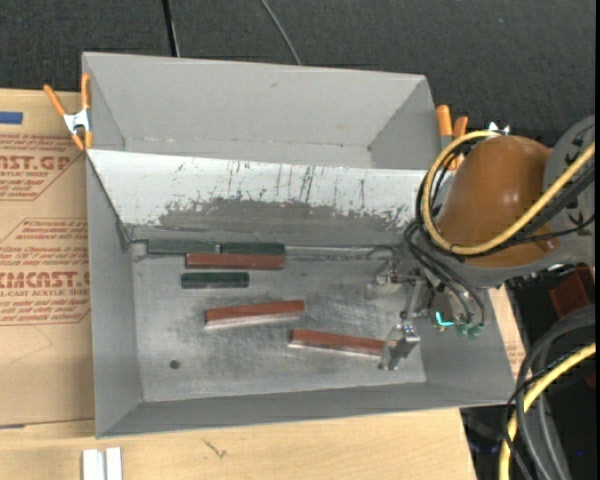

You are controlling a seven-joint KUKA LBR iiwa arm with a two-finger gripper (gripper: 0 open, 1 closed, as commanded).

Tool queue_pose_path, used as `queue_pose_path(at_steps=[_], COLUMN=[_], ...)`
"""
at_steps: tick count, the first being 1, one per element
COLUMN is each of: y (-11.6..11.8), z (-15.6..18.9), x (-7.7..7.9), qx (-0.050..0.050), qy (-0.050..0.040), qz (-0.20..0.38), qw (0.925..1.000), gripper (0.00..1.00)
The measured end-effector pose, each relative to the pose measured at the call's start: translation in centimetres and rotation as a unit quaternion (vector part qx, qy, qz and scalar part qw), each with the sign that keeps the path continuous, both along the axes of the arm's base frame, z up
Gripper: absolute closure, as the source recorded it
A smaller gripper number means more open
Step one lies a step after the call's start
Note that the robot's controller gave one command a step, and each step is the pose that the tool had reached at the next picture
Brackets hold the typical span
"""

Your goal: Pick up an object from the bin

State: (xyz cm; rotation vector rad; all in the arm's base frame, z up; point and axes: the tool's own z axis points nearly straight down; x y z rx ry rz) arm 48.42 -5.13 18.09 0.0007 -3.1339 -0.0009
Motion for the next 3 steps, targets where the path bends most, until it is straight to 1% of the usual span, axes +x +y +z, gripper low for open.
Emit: queue_pose_path(at_steps=[1, 2, 3], y=[0.0, -1.7, -1.7], z=[0.4, -10.5, -10.5], x=[0.2, 2.1, 2.1], qx=[0.0, 0.0, -0.001], qy=[-0.004, -0.0022, -0.0022], qz=[0.0, -0.005, -0.005], qw=[1.0, 1.0, 1.0], gripper=[0.0, 1.0, 1.0])
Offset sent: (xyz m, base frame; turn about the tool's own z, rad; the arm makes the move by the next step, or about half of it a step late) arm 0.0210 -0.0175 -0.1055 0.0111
